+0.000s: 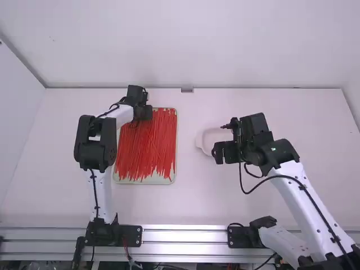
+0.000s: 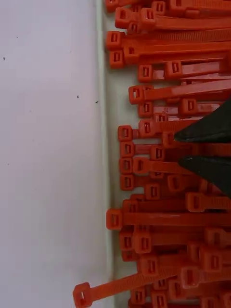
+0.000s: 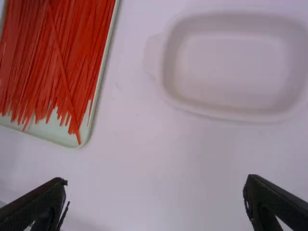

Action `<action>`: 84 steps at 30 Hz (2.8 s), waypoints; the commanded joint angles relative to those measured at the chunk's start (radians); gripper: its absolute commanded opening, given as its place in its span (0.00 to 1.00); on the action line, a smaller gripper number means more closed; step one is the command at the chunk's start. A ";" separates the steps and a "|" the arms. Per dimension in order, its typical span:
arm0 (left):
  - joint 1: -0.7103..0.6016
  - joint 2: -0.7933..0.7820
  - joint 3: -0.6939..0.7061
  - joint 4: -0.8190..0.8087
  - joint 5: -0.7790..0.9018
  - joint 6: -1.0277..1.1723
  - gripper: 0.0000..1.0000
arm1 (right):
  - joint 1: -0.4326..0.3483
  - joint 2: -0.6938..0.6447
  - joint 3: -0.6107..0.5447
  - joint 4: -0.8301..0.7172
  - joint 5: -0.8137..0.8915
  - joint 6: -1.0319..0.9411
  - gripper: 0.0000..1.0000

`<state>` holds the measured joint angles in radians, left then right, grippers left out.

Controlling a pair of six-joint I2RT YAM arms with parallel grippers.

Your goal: Fasten the cable tie

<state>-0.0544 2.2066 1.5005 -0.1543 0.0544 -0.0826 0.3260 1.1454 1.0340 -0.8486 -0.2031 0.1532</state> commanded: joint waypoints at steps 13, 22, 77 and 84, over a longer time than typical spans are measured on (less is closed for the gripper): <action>0.036 0.018 0.206 -0.103 0.005 -0.040 0.15 | -0.005 0.005 0.032 -0.005 -0.010 0.011 0.98; 0.026 0.019 0.188 -0.146 0.016 -0.040 0.26 | -0.005 0.005 0.032 0.001 -0.009 0.003 0.98; 0.022 0.019 0.024 -0.161 0.110 -0.014 0.24 | -0.019 0.005 0.032 0.006 -0.006 0.003 0.98; 0.023 0.019 -0.006 -0.117 0.109 -0.014 0.13 | -0.019 0.005 0.032 0.004 -0.006 0.004 0.98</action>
<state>-0.0273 2.2135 1.5070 -0.2680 0.1719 -0.1059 0.3111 1.1454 1.0340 -0.8417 -0.2062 0.1566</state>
